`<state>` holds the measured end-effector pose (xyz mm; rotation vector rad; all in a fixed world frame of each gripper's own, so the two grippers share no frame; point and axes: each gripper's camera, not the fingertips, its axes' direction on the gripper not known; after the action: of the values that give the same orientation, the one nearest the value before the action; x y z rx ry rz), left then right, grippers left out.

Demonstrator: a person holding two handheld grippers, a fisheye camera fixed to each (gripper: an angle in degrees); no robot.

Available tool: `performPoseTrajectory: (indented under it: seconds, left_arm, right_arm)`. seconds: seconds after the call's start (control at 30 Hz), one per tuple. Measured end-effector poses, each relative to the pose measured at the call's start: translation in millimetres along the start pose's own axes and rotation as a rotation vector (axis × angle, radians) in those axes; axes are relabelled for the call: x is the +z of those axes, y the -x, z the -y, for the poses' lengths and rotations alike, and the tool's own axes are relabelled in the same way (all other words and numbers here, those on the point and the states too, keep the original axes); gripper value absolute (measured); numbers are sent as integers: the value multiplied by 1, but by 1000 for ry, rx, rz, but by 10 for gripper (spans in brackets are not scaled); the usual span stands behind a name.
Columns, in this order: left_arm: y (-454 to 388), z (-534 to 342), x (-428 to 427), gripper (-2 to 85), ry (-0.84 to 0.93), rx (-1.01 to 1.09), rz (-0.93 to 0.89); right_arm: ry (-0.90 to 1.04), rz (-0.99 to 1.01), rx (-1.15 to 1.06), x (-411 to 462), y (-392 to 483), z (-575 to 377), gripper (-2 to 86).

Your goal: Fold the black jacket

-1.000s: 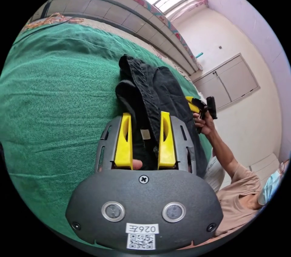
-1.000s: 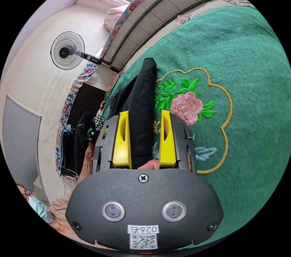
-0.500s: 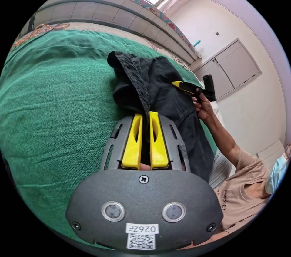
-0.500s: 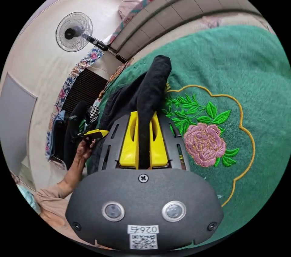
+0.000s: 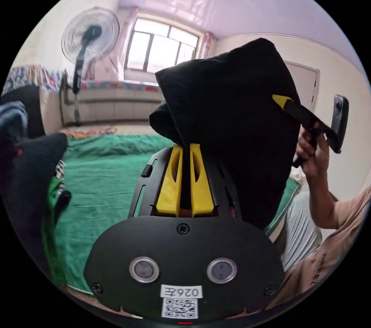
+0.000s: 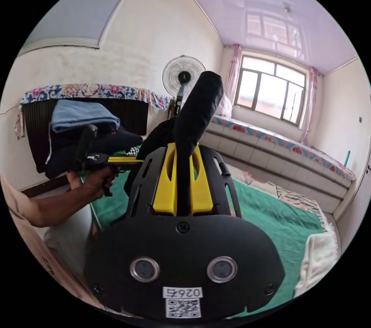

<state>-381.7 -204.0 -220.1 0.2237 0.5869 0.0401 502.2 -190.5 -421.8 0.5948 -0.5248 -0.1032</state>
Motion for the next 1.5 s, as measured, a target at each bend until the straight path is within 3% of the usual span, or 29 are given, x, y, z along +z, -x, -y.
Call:
performPoseTrajectory:
  seconds: [0.2,0.33,0.43,0.57,0.67,0.73,0.9,0.97,1.1,1.3,1.4,1.43,1.5]
  left_arm:
    - [-92,41,-240,9,-284,96,196]
    - [-132,68,-417,10,-416,150,358]
    - [-151,99,-527,11,-427,196,538]
    - [-146,182,-613,14,-274,249,865]
    - [-89,255,-621,20,-51,233,974]
    - [-31,292,-606,27,67,198,952]
    - [163,317,-479,59,278,62,824]
    - [247,298,-389,67,654,-89,807]
    - [216,316,-374,57,674,85,944]
    - [110,318,-459,-6,277,140,894]
    - [114,289,-418,-8,426,261,1028]
    - [130,276,-393,-8,575,289,1107]
    - [131,270,-378,-8,633,368,1183]
  right_arm:
    - [-221,103,-38,-131,64,71,4]
    - [-339,380,16,-176,89,124,4]
    - [-355,612,42,-165,113,174,5]
    - [-330,783,67,-99,172,248,6]
    - [-240,812,116,-17,214,296,7]
    - [-147,808,173,48,234,317,9]
    - [166,643,226,244,273,315,31]
    - [489,654,183,335,285,288,63]
    - [433,786,267,351,261,262,67]
    - [84,587,102,257,273,264,23]
    - [136,569,-82,257,320,263,-5]
    - [252,523,-173,273,343,261,-9]
    - [334,502,-237,287,361,257,-11]
